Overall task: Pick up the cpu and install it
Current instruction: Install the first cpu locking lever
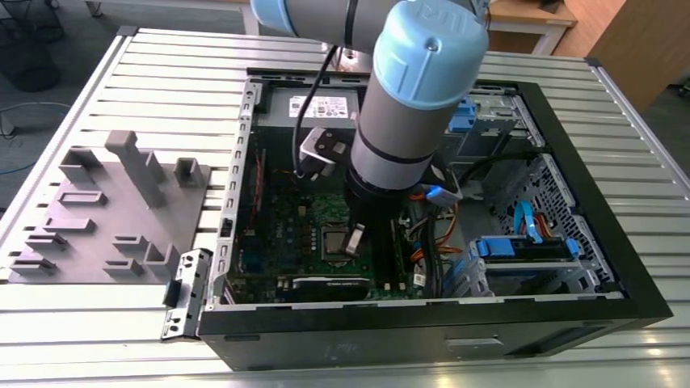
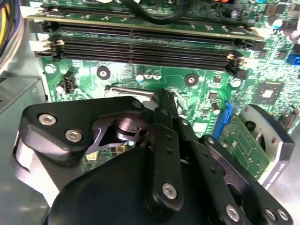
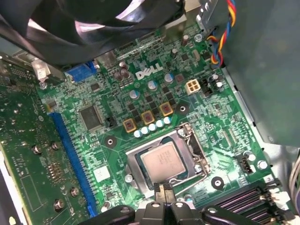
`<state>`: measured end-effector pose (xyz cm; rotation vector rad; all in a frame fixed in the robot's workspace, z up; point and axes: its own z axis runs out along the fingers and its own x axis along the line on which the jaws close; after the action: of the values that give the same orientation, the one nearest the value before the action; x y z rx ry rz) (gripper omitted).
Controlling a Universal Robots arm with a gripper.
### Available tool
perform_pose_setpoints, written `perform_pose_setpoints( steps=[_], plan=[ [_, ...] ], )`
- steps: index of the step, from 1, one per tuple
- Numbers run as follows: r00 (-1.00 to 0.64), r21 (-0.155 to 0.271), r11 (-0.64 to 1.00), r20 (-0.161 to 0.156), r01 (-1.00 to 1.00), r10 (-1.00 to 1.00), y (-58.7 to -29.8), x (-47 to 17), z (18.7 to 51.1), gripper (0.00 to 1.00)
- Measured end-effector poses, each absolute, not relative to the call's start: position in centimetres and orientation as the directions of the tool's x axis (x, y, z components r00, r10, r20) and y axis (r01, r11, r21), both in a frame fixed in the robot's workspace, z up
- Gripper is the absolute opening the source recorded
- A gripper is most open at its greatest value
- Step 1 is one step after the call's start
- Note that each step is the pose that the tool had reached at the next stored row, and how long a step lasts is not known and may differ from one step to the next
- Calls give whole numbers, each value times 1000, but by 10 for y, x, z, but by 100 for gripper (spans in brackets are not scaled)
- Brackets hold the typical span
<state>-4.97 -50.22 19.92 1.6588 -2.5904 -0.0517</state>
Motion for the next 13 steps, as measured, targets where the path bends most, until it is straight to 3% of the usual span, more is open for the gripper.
perform_pose_setpoints(
  steps=[13],
  plan=[
    [-426,63,428,38,-902,-904,-506,-43,192,11]
  ],
)
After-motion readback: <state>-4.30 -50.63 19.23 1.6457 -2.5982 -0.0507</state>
